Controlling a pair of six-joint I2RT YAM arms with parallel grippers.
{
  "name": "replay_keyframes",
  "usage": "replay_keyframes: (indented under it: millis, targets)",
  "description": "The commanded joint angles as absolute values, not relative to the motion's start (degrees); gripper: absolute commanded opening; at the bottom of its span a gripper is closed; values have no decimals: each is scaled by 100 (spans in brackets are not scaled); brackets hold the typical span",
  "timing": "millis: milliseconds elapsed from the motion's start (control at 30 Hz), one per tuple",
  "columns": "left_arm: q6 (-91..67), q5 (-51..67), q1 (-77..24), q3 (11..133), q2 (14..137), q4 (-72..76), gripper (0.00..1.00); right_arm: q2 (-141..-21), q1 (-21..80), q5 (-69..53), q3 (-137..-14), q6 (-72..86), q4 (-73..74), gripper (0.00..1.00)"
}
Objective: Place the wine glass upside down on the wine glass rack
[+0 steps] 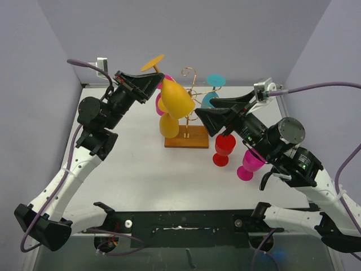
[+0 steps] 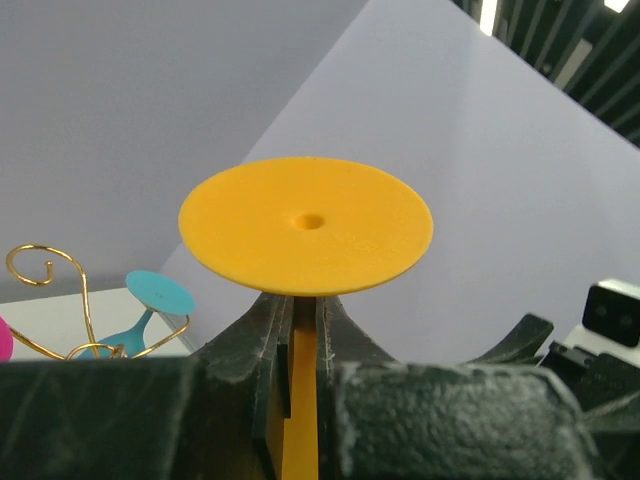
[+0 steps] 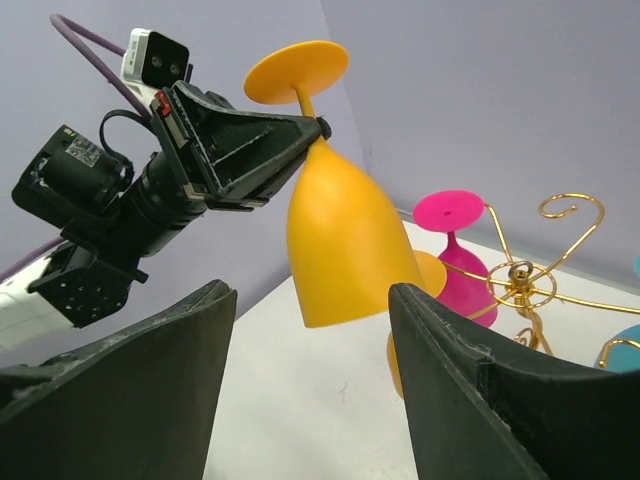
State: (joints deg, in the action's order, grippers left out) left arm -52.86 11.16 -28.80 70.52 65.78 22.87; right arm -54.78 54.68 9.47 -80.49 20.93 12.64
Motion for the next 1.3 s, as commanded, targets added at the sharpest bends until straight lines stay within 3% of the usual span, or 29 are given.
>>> replay_keyframes:
  millis: [0,267,733,1267]
  targets:
    - [-4432,2320,-2912,7408,6580,2478,0,-5426,5428,616,-8295,2483,1272,63]
    - [-3608,3173,-3315,7510,6785,2480,0,-5489,5419,489,-8444,3008,1247,67]
    - [-2563,3560,-3815,6936,6777,2943,0,-5416,5413,617,-7941,4622,665,65]
    - [-2041,3372,-3828,6783,6486,2814,0,-5748,5191,1136,-8221,6144,1373,44]
